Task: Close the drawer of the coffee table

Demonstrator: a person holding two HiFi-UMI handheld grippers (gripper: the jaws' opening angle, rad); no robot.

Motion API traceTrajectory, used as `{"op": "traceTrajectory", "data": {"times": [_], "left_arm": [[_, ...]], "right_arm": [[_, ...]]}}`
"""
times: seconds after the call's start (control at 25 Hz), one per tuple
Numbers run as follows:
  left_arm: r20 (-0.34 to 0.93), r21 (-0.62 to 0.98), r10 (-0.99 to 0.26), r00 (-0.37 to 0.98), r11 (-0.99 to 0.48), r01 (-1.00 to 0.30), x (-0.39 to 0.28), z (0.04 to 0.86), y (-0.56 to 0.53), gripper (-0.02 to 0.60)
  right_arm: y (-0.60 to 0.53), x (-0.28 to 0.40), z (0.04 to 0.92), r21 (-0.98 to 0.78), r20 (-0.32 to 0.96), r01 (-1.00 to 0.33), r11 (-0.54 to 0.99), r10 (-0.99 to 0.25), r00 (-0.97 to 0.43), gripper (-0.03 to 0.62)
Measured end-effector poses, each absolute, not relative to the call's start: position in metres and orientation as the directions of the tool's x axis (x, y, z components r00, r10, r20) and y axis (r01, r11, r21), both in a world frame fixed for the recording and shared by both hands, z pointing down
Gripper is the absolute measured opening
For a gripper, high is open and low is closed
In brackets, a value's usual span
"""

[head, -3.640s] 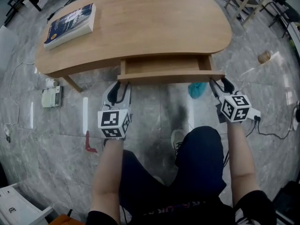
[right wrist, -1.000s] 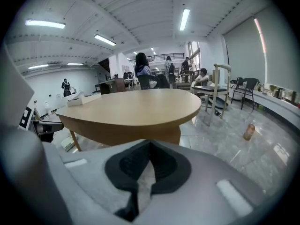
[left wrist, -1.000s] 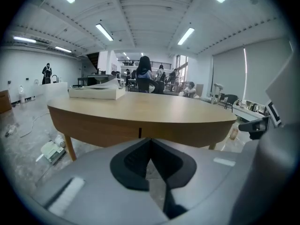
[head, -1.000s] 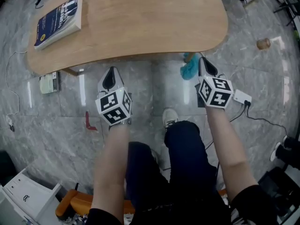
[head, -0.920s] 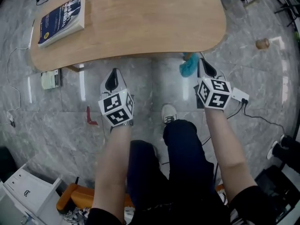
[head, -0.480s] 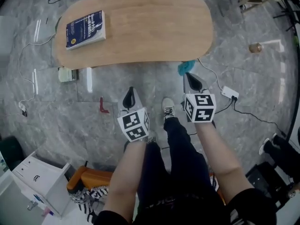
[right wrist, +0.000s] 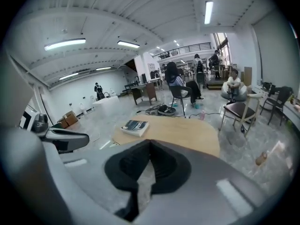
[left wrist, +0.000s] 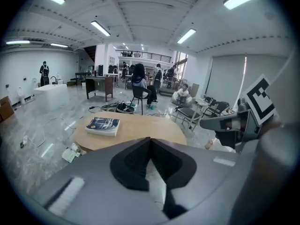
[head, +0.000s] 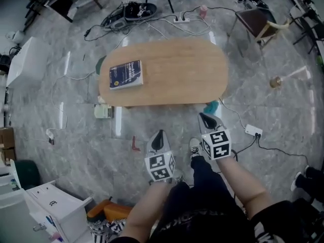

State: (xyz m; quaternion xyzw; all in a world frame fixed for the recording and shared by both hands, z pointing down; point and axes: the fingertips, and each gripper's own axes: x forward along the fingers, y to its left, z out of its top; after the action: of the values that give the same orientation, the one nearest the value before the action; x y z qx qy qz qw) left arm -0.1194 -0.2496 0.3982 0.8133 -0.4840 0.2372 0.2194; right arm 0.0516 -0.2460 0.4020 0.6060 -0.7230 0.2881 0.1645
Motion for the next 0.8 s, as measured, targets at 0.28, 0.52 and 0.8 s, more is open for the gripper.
{"op": "traceTrajectory", "data": {"times": [0.28, 0.52, 0.8], "left_arm": [[0.54, 0.159, -0.63, 0.559, -0.576, -0.802, -0.142, 0.316, -0.183, 0.003], [0.493, 0.169, -0.625, 0.605, -0.613, -0.772, -0.187, 0.275, -0.135, 0.003], [0.471, 0.183, -0.604, 0.644, -0.647, -0.74, -0.235, 0.255, -0.063, 0.003]], "right_arm": [[-0.184, -0.015, 0.314, -0.234, 0.526, -0.951, 0.203, -0.796, -0.3, 0.002], [-0.125, -0.069, 0.264, -0.15, 0.487, -0.957, 0.25, -0.823, -0.292, 0.002], [-0.048, -0.128, 0.235, -0.116, 0.462, -0.96, 0.257, -0.841, -0.281, 0.002]]}}
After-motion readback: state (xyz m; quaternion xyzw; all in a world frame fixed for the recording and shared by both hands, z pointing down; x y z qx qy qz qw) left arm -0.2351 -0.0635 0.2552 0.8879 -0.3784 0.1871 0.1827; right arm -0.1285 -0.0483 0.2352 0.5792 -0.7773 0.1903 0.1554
